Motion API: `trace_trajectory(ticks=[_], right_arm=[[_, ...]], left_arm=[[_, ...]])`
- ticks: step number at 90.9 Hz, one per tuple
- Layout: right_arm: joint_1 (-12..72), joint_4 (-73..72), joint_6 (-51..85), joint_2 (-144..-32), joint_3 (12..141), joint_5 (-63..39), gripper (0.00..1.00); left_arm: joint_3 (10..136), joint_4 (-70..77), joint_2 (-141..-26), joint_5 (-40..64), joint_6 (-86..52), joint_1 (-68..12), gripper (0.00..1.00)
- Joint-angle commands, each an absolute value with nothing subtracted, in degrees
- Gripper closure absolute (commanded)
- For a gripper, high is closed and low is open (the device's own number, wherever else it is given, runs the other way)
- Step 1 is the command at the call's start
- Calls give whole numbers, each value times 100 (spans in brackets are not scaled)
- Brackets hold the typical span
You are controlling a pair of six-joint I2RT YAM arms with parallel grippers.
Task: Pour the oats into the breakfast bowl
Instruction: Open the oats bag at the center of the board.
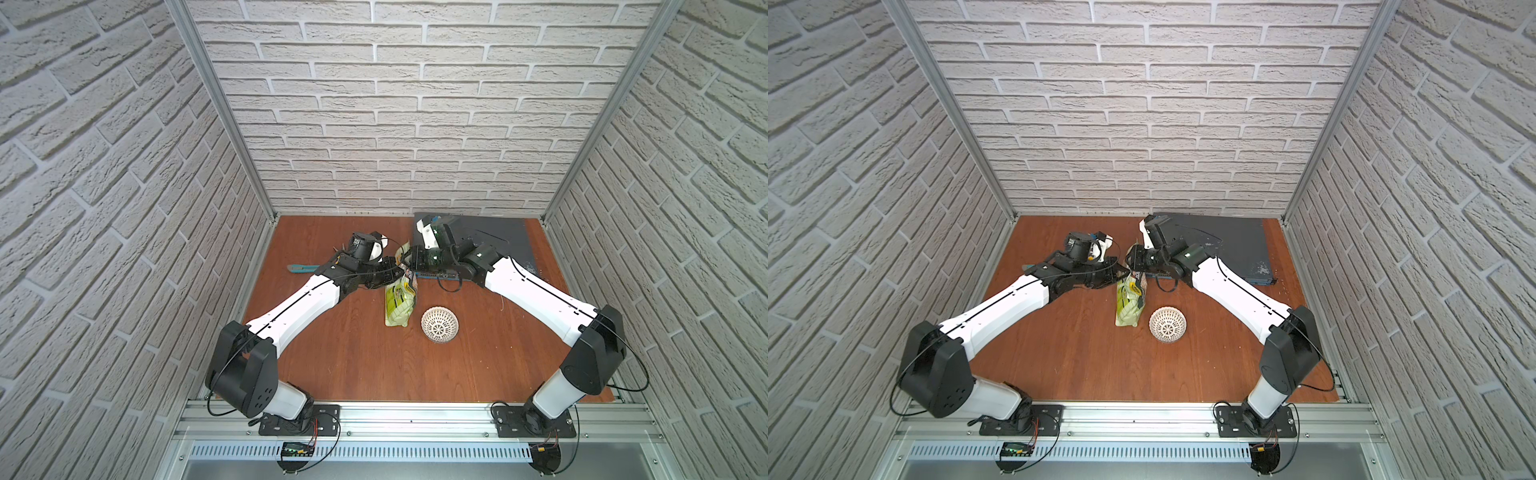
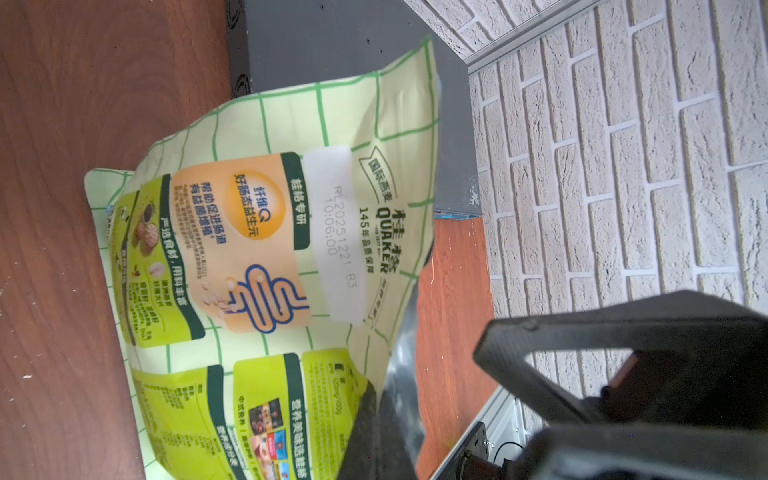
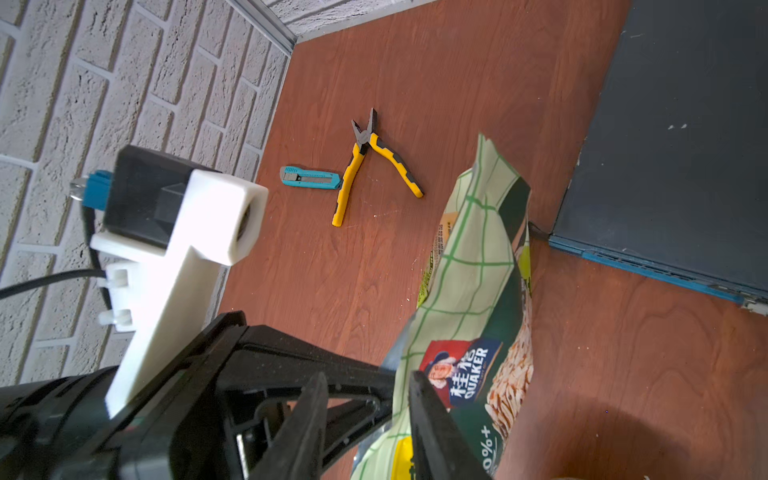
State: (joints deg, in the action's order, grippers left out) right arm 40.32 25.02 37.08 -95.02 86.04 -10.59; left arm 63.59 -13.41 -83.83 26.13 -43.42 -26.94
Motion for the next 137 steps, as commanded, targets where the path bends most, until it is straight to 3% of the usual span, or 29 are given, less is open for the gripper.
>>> trace_trajectory(ticks=[1, 47, 77, 83, 92, 96, 119, 137], right_arm=[[4099, 2755, 3589, -9667, 8765, -887, 63], [4311, 4010, 3099, -10027, 9297, 214, 70], [4377, 3758, 3234, -10320, 9461, 93, 71], [4377, 3780, 3234, -10358, 9476, 135, 76], [4378, 3756, 3226, -10367, 9454, 41, 94], [4378, 3738, 3226, -10337, 9432, 6, 97], [4386, 3994, 3113, -9926, 9264, 694, 97], [4386, 4295, 3053, -9682, 9153, 1465, 97]], left_arm=[[6376, -1233, -8235, 2593, -4334, -2749, 100], [6390, -1325, -8139, 2307, -4326, -2751, 100], [6432, -1308, -8162, 2327, -4324, -2783, 100], [6437, -1301, -8168, 2329, -4324, -2786, 100], [6442, -1313, -8166, 2301, -4323, -2782, 100], [6429, -1322, -8158, 2248, -4315, -2785, 100], [5780, -1049, -7537, 403, -4446, -2786, 100], [5735, -1276, -7255, -269, -4422, -2783, 100]])
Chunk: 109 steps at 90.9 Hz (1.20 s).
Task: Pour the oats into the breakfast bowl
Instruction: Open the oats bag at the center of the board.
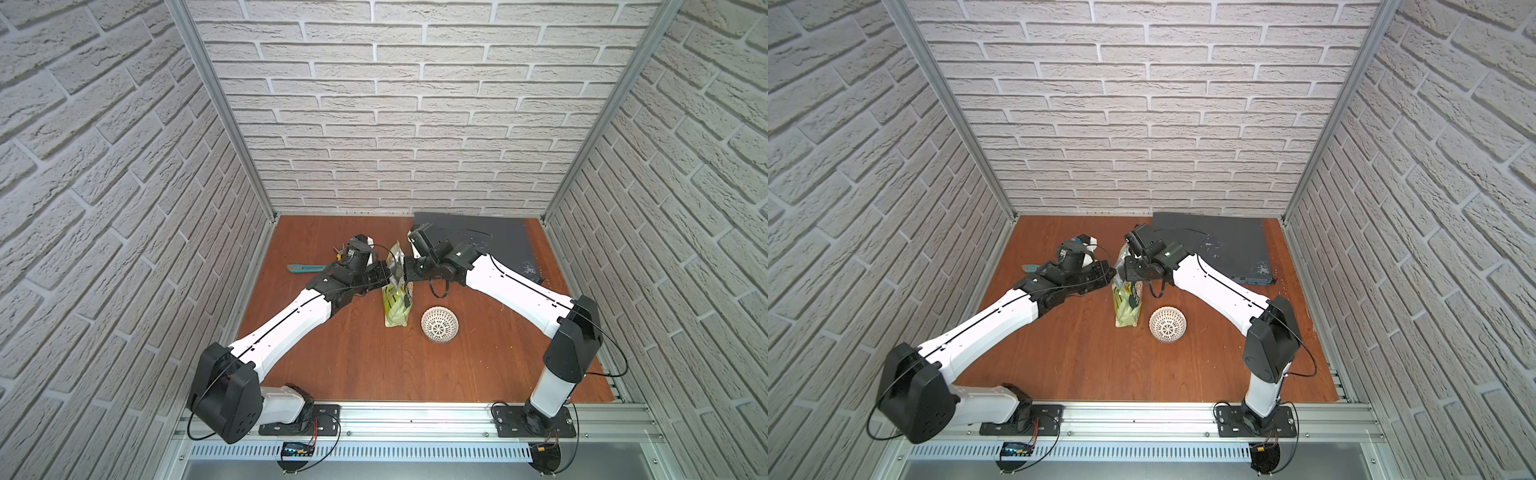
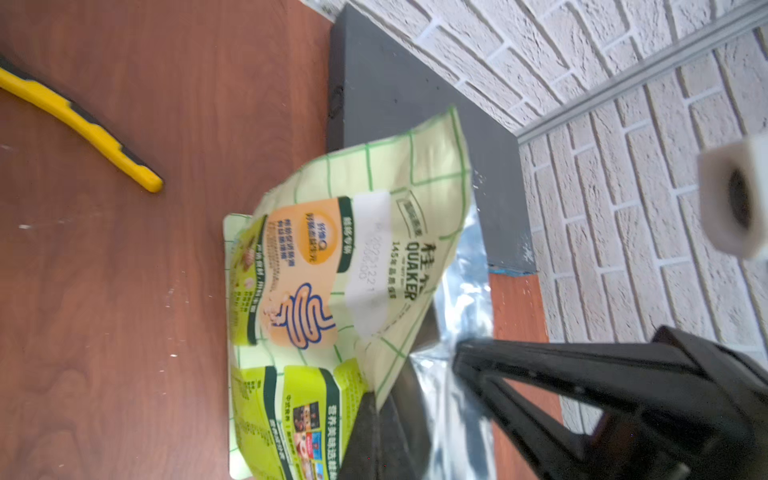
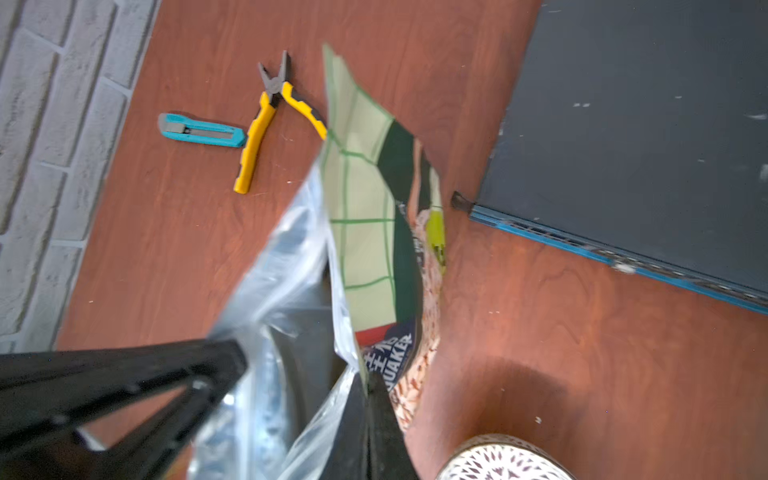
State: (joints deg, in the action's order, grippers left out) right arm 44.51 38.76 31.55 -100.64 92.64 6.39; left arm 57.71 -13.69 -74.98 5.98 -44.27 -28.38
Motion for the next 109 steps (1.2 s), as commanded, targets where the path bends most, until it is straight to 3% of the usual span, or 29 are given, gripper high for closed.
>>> trace_trajectory(ticks=[1, 34, 56, 61, 70, 74, 89, 109], right_arm=[[4386, 4296, 3051, -9675, 9147, 1488, 97], [4352, 4521, 2083, -10061, 10256, 2099, 97], [4300, 3778, 1853, -10531, 10530, -141, 97], [4304, 3661, 1819, -10554, 10428, -441, 97], [4307, 3480, 1714, -10571, 10184, -799, 97], [4307, 3439, 1658, -10586, 10129, -939, 97], [4342, 3481, 1576, -10642, 10129, -1104, 97], [4404, 3722, 1649, -10661, 10208, -908, 96]], left_arm=[[5737, -1297, -7244, -288, -4426, -2784, 100], [6001, -2917, -6313, -1345, -3983, -2786, 100], [5652, -3036, -5827, -766, -4129, -2789, 100], [5627, -3056, -5759, -692, -4120, -2786, 87], [5640, -3010, -5706, -630, -3975, -2779, 51], [5655, -2918, -5731, -615, -3816, -2753, 43], [5939, -2672, -6145, 65, -3369, -2509, 29], [6354, -2658, -6972, 447, -3016, -2265, 27]])
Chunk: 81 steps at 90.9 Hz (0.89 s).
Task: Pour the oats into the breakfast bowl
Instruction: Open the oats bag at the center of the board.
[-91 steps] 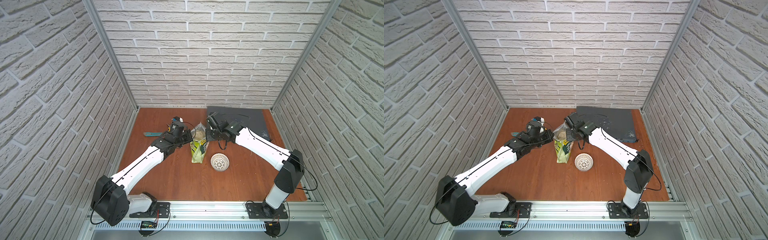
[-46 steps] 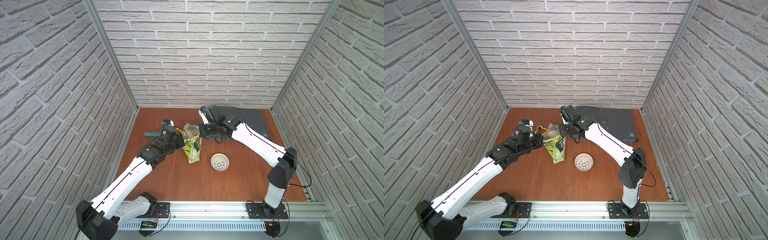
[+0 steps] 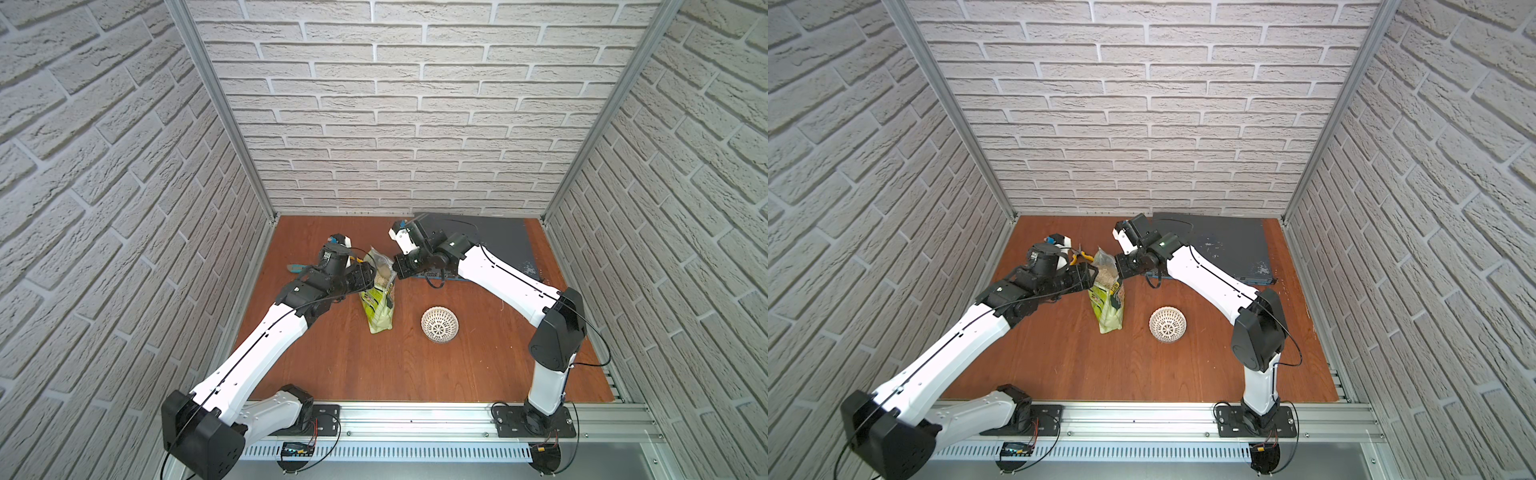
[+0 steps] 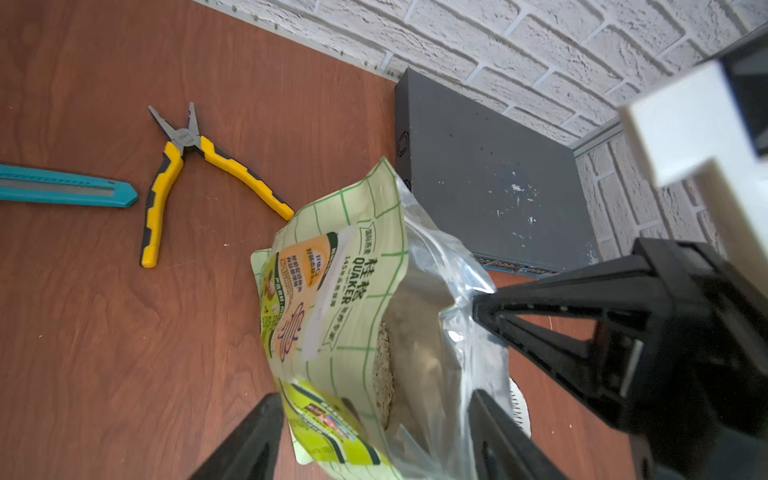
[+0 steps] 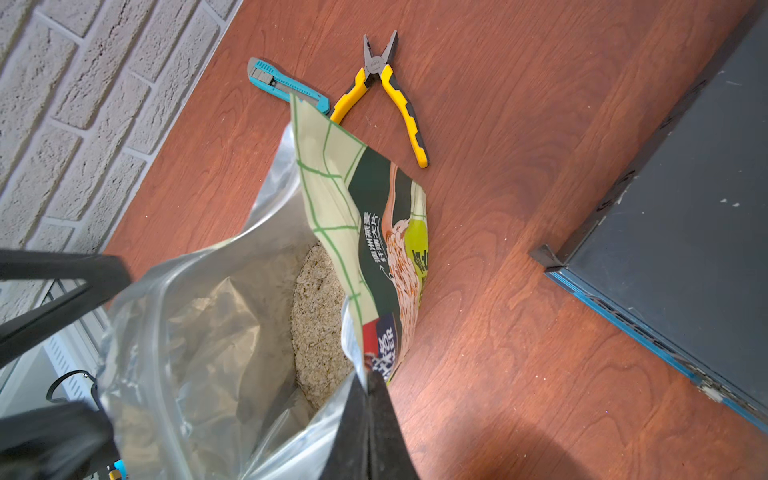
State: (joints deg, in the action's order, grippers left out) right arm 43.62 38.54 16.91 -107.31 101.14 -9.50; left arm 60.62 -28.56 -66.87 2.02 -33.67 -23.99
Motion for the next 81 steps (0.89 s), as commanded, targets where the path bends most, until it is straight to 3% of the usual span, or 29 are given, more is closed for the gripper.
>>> trace_trajectory(ticks=[1, 9, 21, 38, 58, 73, 81], right_arm=[[4403, 3737, 1651, -10661, 10210, -880, 96], [4448, 3902, 1683, -10658, 10289, -708, 94], [4503, 4024, 1827, -10626, 10289, -587, 86], [4589, 4117, 2529, -10564, 10339, -650, 62], [4875, 4258, 3164, -10680, 10550, -562, 44], [5089, 4711, 3118, -10939, 10804, -213, 43], [5115, 5083, 2986, -10939, 10800, 76, 57]], left_arm=[[6367, -2656, -7011, 426, -3002, -2244, 27], [6399, -2500, -7253, 248, -3000, -2103, 32], [6350, -2165, -7501, 189, -3081, -1882, 52], [6276, -1791, -7500, 551, -3116, -1811, 83], [6026, -1641, -7228, 765, -3349, -1826, 92], [5929, -1695, -7078, 764, -3444, -1826, 96], [5941, -1869, -7011, 620, -3416, -1827, 100]])
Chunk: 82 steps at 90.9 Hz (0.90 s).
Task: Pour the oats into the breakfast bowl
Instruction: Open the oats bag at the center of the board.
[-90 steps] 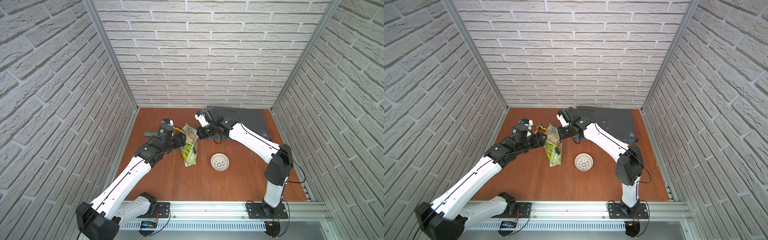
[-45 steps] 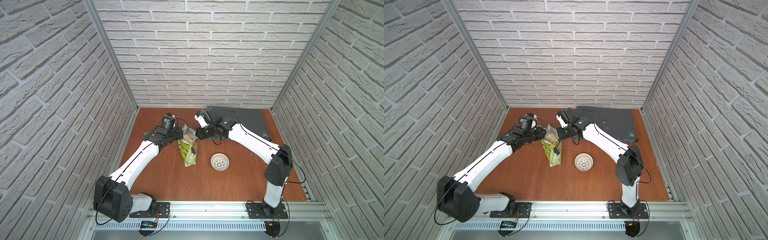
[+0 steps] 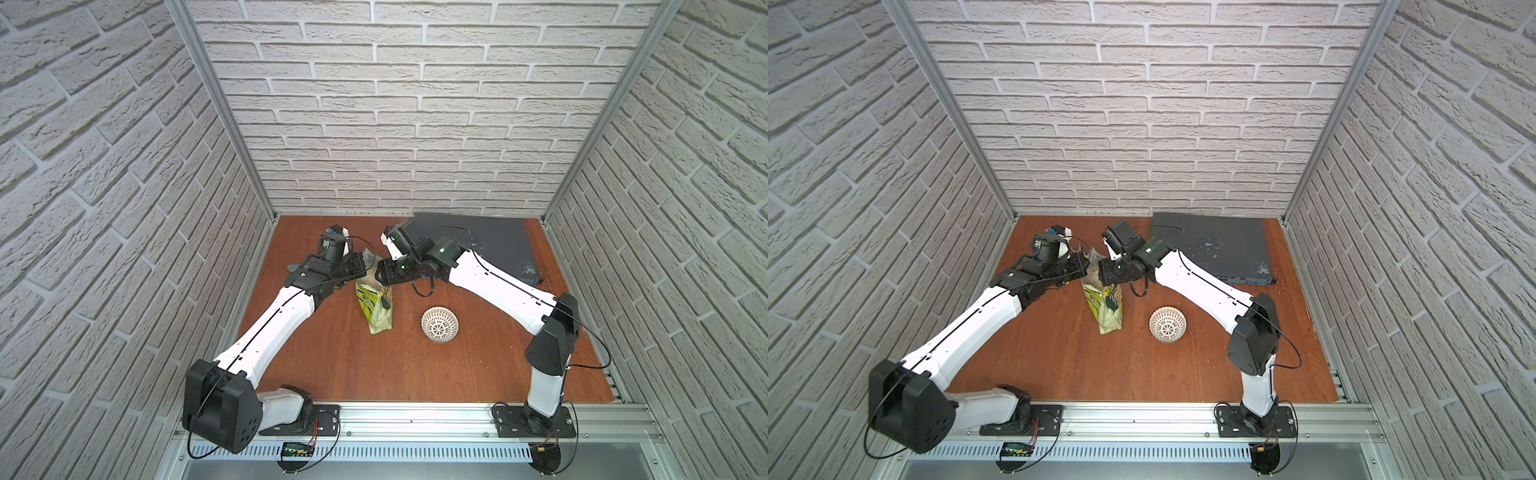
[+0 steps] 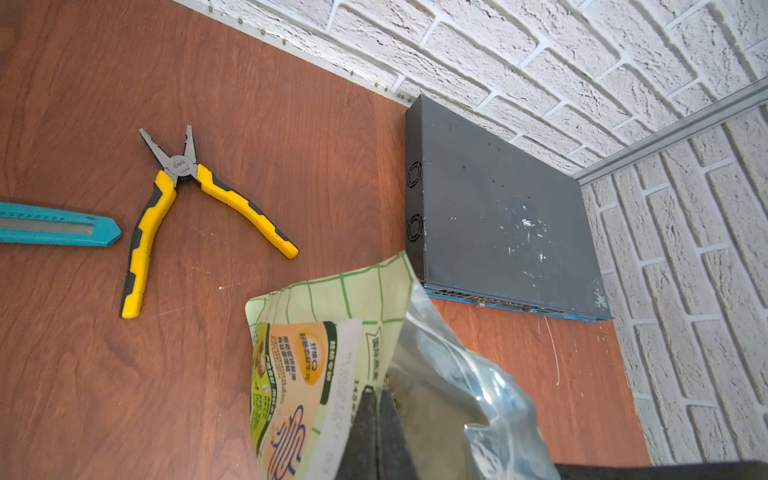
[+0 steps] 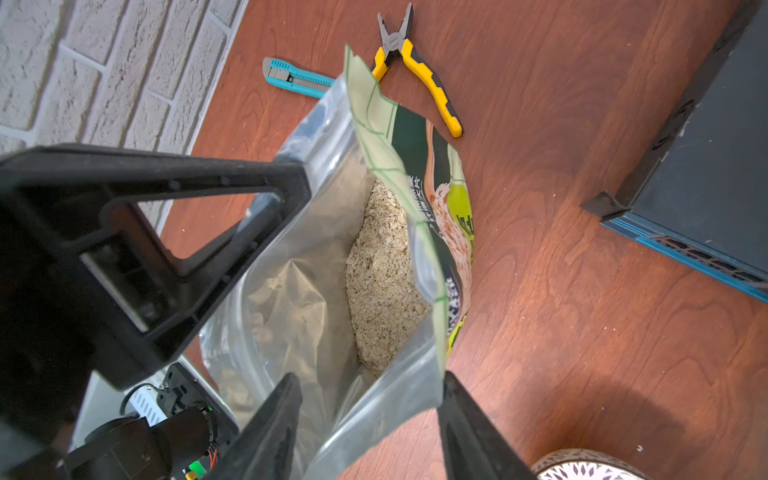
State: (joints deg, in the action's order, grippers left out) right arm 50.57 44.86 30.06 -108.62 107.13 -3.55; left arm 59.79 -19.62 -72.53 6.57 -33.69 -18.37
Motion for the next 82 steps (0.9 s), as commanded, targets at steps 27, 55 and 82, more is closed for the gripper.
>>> trace_trajectory(ticks=[27, 55, 82], right_arm=[[5075, 6228, 2323, -10914, 11230, 1769, 97], [4852, 5410, 1779, -10825, 11190, 1036, 93], [4850, 2986, 1779, -9111, 8596, -184, 28]], left_arm=[[6012, -2725, -6669, 230, -3165, -1817, 100], [5767, -3812, -6002, 235, -3047, -1818, 100], [5564, -3794, -5860, 603, -3339, -1827, 100]])
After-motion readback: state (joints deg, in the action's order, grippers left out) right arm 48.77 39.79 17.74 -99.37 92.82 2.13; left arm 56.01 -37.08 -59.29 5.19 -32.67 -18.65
